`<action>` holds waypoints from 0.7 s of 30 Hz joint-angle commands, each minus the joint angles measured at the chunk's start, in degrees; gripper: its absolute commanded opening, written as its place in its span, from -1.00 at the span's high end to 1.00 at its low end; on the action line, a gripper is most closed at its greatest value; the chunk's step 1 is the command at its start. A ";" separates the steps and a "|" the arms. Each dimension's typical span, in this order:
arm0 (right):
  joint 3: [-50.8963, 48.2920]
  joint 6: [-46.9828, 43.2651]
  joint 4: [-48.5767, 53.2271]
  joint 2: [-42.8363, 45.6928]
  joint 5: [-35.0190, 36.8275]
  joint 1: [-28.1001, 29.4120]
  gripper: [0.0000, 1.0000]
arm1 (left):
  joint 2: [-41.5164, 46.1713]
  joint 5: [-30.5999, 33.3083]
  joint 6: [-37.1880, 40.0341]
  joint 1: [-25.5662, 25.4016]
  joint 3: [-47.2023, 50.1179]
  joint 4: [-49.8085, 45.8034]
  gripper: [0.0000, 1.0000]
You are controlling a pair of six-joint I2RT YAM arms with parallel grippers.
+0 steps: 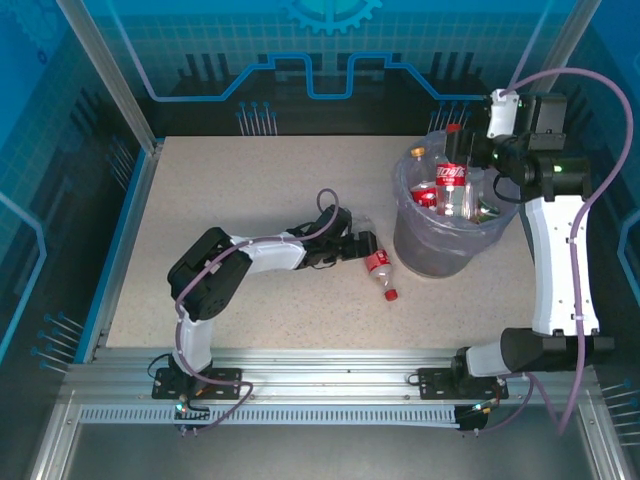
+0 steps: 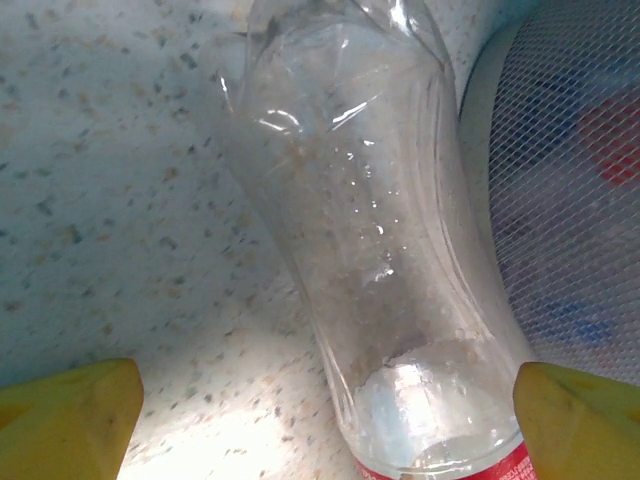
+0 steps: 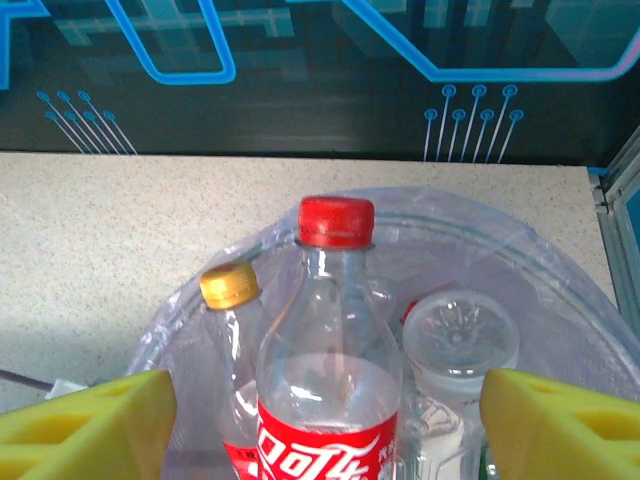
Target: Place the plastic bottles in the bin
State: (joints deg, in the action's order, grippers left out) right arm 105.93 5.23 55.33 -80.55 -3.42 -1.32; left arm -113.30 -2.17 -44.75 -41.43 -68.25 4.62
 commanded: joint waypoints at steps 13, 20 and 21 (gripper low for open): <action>-12.35 0.75 -7.97 -5.12 -0.83 -0.14 -0.26 | -3.28 2.28 -0.60 1.07 -0.39 -0.44 -0.51; -13.41 0.64 -7.43 -2.99 -0.97 -0.08 -0.23 | -3.09 2.26 0.27 1.76 -0.40 -0.23 -0.38; -12.15 0.40 -6.36 -2.49 -0.44 -0.08 -0.26 | -2.92 2.21 0.35 2.01 -0.32 -0.09 -0.35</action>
State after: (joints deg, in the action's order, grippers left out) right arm 93.51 5.76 44.56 -83.59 -4.97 -1.23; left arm -114.39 -1.87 -46.15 -40.27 -68.55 7.68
